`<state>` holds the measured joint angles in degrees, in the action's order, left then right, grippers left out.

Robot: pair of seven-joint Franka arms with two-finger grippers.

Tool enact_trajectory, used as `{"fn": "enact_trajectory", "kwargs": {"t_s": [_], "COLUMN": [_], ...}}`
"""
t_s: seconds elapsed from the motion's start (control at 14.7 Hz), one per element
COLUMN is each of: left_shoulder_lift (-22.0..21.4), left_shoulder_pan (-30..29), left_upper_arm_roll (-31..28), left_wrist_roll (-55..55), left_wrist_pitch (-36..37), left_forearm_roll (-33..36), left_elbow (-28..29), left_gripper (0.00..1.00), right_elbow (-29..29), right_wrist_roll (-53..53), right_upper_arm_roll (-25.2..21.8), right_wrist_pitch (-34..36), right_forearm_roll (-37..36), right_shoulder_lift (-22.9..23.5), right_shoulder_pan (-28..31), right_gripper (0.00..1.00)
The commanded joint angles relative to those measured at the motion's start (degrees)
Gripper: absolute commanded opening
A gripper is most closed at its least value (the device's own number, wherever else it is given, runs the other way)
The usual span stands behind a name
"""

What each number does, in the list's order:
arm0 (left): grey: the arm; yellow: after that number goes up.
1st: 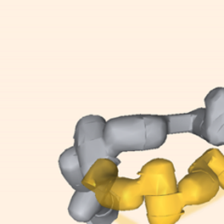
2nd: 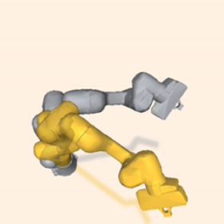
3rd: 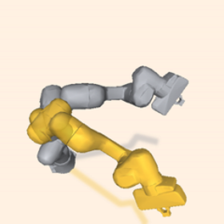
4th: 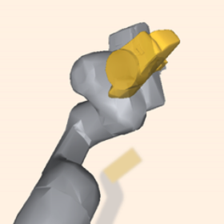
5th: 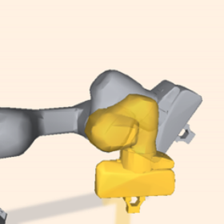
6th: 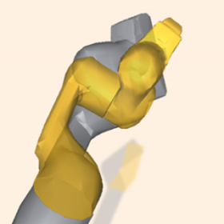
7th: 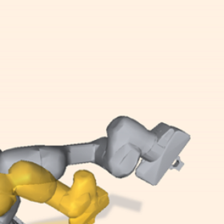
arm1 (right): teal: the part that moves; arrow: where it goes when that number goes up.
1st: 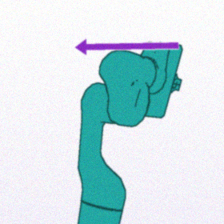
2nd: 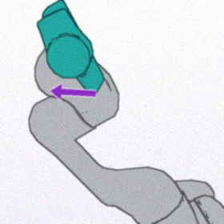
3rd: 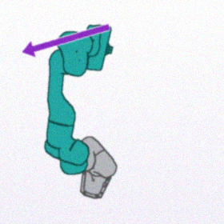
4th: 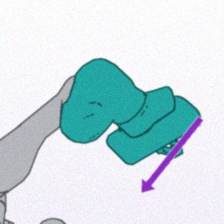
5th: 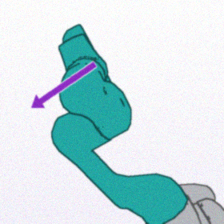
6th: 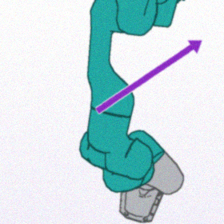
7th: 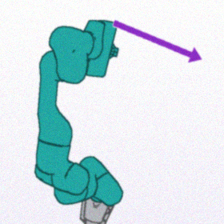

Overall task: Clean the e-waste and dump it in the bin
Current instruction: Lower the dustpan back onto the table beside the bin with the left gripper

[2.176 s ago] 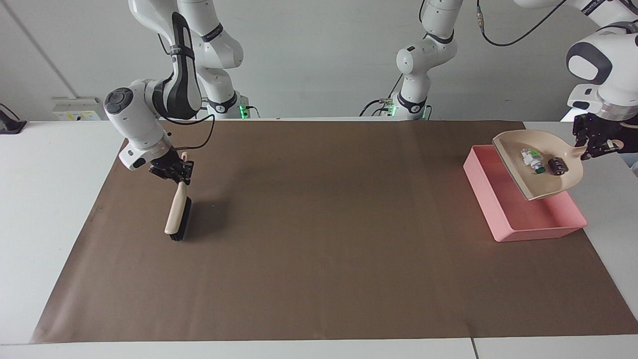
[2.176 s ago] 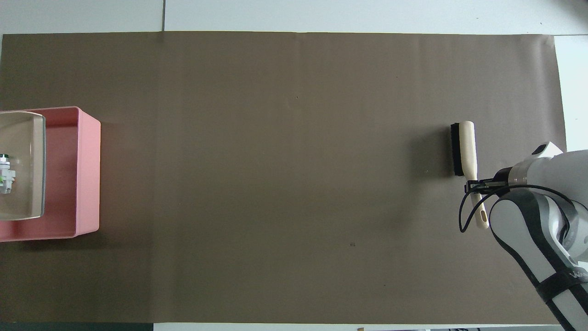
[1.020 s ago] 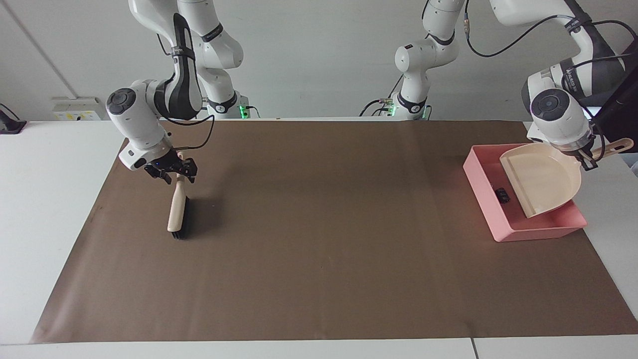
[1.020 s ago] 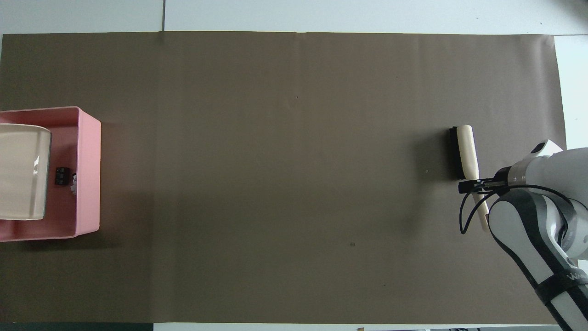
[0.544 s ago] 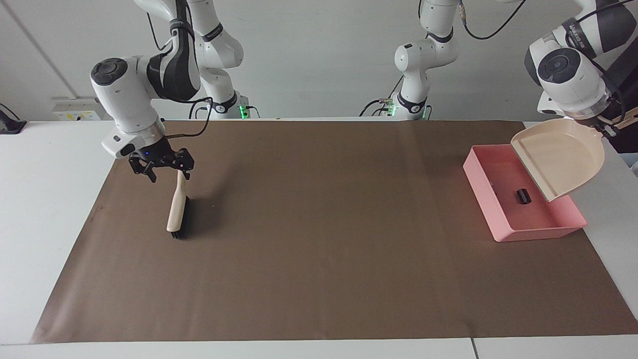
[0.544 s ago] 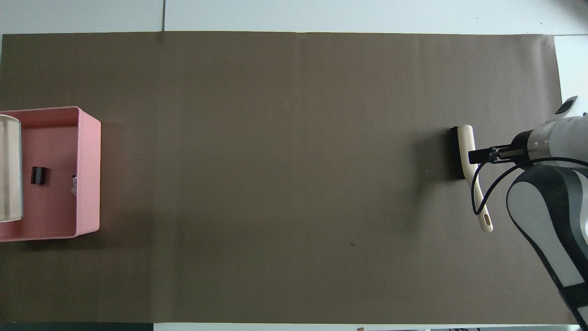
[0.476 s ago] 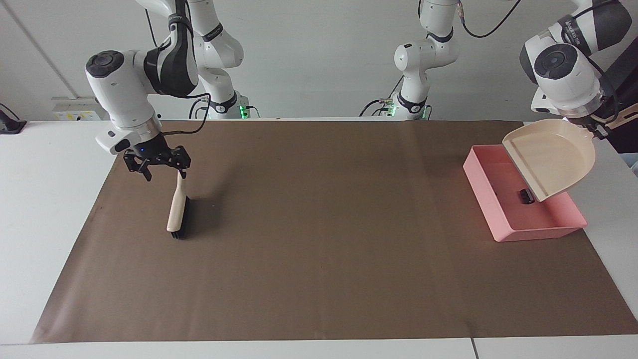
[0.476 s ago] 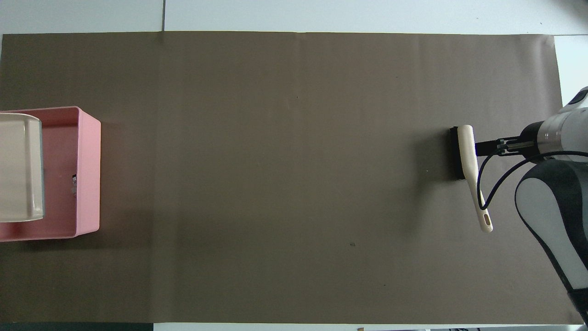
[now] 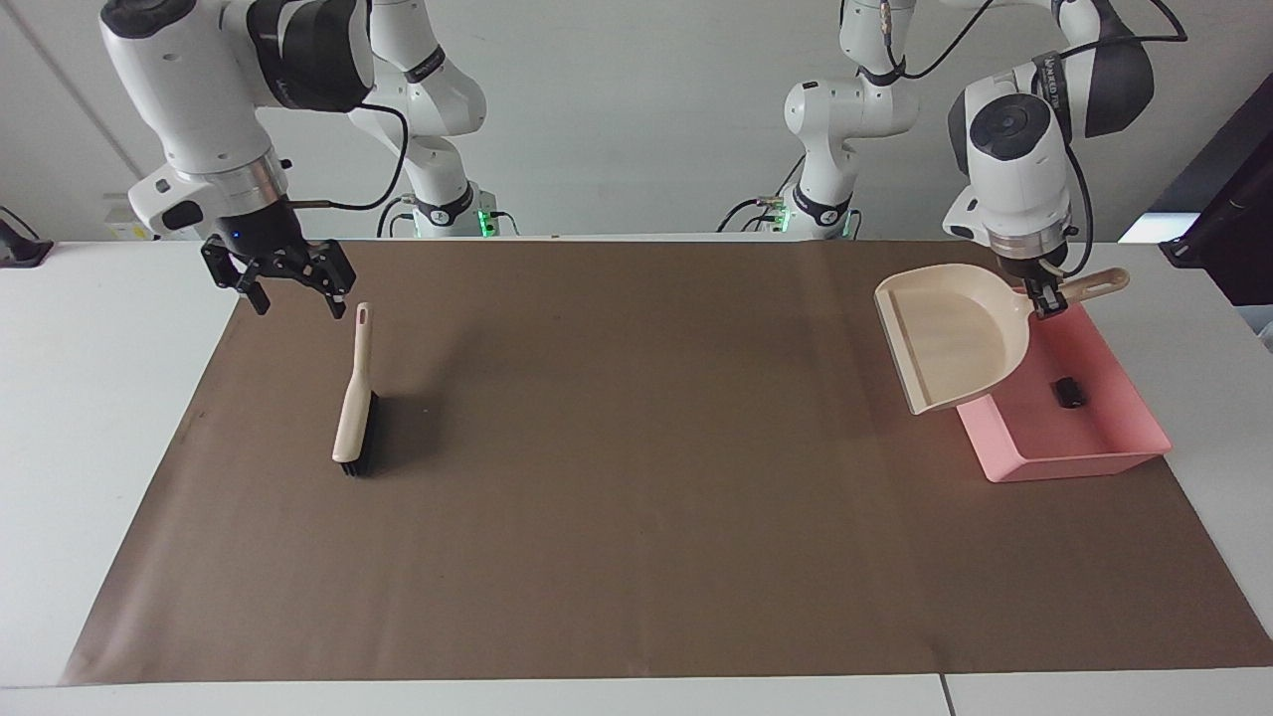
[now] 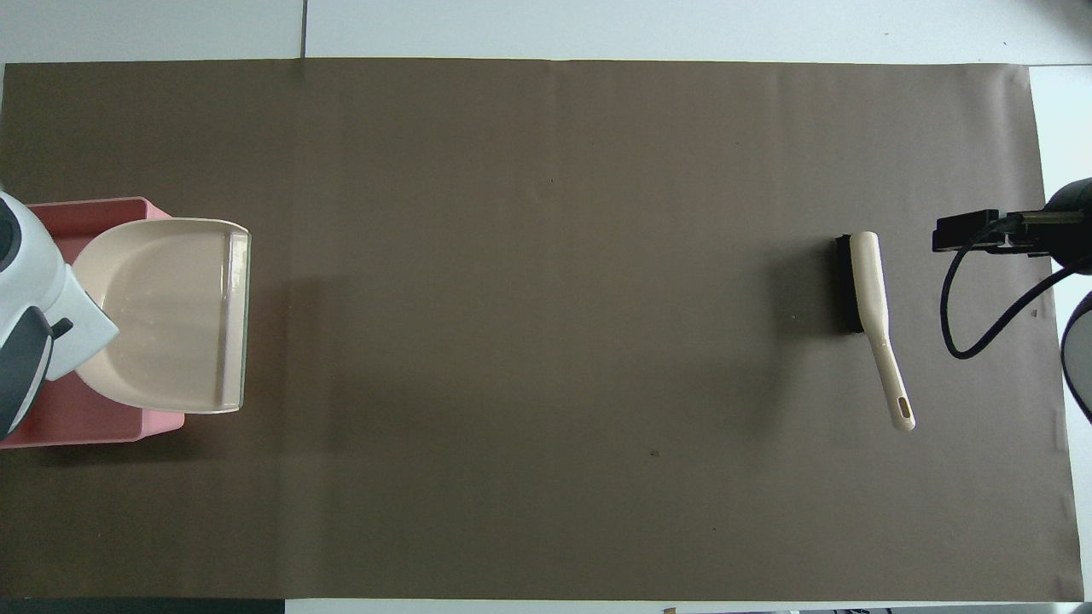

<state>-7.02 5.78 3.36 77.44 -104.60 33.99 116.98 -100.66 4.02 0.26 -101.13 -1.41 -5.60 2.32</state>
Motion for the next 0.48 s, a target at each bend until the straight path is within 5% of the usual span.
{"fn": "enact_trajectory", "kwargs": {"t_s": [0.0,0.14,0.41], "left_shoulder_lift": [-1.16,-0.46,4.28], "left_shoulder_pan": [6.33,8.7,11.17], "left_upper_arm_roll": [-0.64,-0.73,-0.73], "left_wrist_roll": [-8.41,-11.52,-13.1], "left_wrist_pitch": [-0.87,-4.19,-8.94], "left_forearm_roll": [-1.21,-4.53,-9.12], "left_elbow": [4.12,6.14,6.42], "left_gripper": [0.0,0.0,0.0], "right_elbow": [9.31,13.8,11.89], "right_wrist_roll": [3.09,5.2,6.27], "right_upper_arm_roll": [0.26,0.26,0.09], "right_wrist_pitch": [11.0,15.08,13.68], "right_forearm_roll": [-0.52,-0.53,0.09], "right_shoulder_lift": [1.81,4.44,3.93], "right_shoulder_pan": [0.93,1.02,1.54], "right_gripper": [1.0,1.0,1.0]}}
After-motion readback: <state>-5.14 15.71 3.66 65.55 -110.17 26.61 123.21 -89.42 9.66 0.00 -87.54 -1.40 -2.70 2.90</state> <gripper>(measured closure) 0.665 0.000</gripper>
